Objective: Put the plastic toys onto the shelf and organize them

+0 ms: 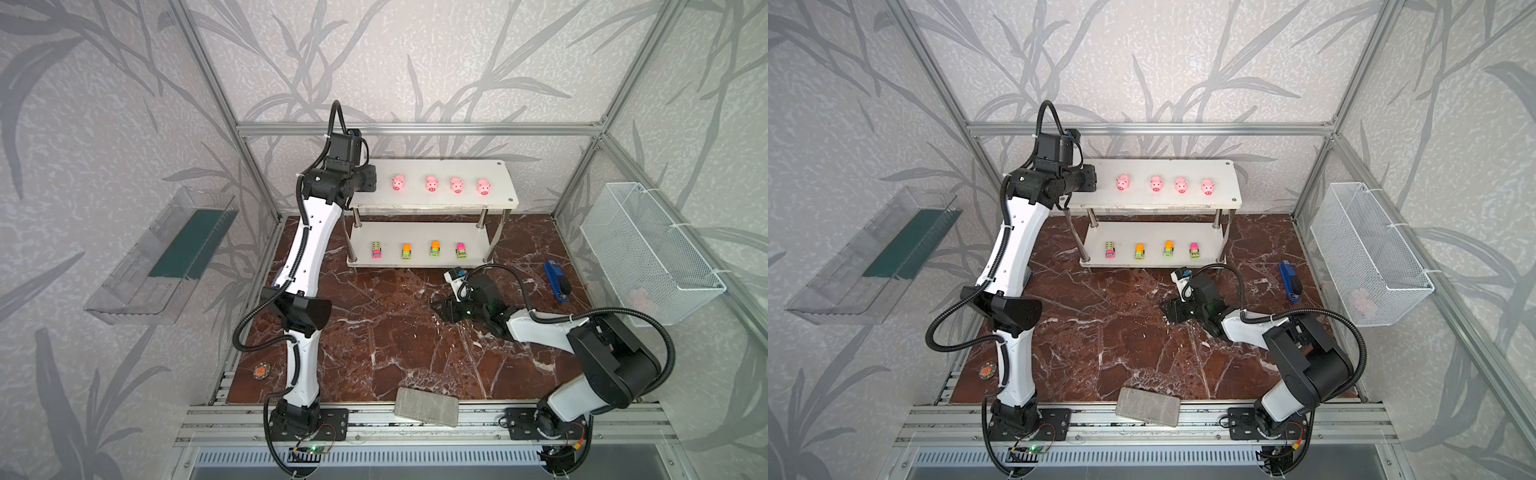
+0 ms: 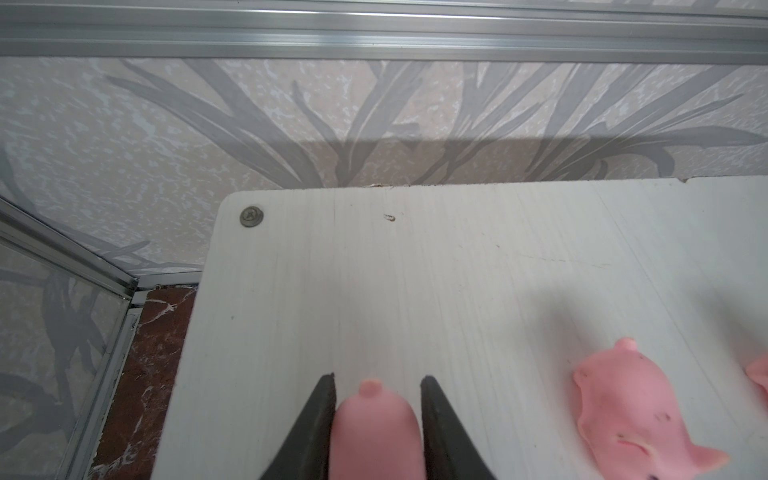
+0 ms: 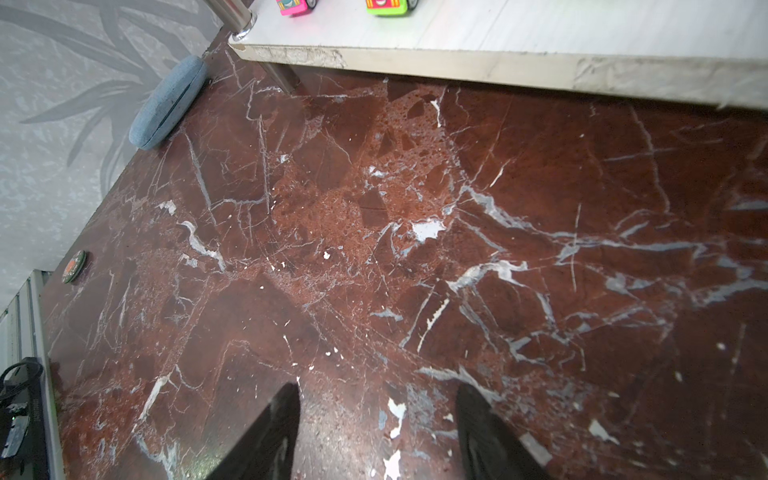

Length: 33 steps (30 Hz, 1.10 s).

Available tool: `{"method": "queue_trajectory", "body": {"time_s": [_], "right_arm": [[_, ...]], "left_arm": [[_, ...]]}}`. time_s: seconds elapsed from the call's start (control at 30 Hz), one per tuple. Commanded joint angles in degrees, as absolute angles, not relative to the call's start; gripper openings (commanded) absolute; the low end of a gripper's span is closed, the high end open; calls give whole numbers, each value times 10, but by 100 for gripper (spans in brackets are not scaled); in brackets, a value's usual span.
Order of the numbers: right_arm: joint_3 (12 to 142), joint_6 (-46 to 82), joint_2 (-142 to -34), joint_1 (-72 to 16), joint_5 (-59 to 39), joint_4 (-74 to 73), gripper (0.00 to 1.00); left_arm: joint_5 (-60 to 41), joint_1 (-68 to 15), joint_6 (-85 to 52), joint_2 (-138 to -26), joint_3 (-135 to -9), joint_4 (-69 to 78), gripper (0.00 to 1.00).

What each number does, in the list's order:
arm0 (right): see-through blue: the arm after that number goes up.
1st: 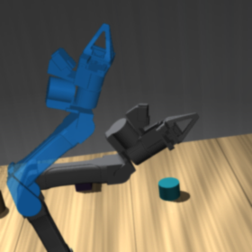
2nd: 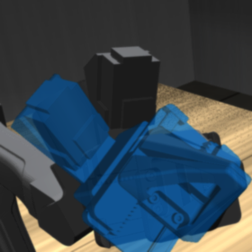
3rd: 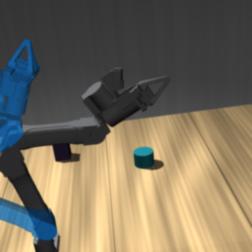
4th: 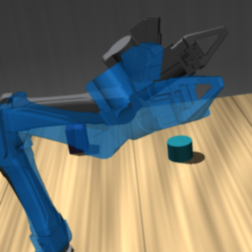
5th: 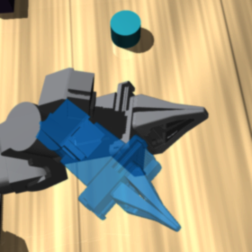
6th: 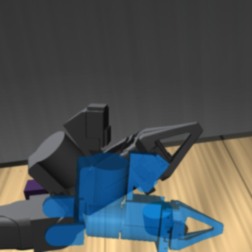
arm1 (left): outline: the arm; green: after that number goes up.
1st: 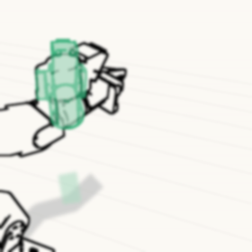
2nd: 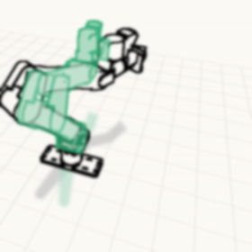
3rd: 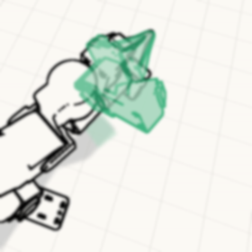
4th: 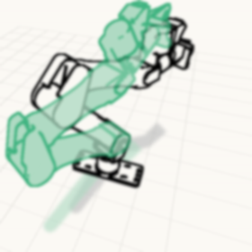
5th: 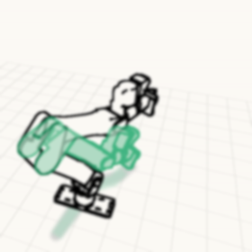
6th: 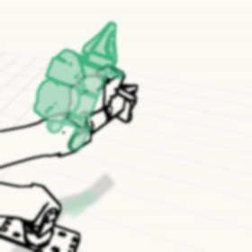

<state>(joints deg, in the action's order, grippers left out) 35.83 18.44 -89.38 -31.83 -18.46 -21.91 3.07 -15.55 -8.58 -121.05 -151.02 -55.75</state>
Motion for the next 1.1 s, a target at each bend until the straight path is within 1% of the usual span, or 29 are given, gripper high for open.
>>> {"method": "queue_trajectory", "body": {"time_s": [0.0,0.3,0.5,0.67,0.93,1.07], "right_arm": [[379,177,-900,-319,-180,-211,61],[390,177,-912,-320,-181,-209,61],[394,177,-918,-319,-181,-209,61],[396,177,-921,-320,-181,-209,61],[395,178,-922,-320,-181,-209,61],[393,178,-915,-320,-180,-210,61]], "left_arm": [[18,-151,-78,-1223,-1518,-546,33],[10,-148,-77,-1233,-1518,-537,33],[9,-146,-76,-1236,-1519,-537,36],[9,-146,-76,-1229,-1518,-536,44],[-5,-146,-77,-1188,-1519,-512,66],[-20,-146,-76,-1155,-1517,-499,73]]}}
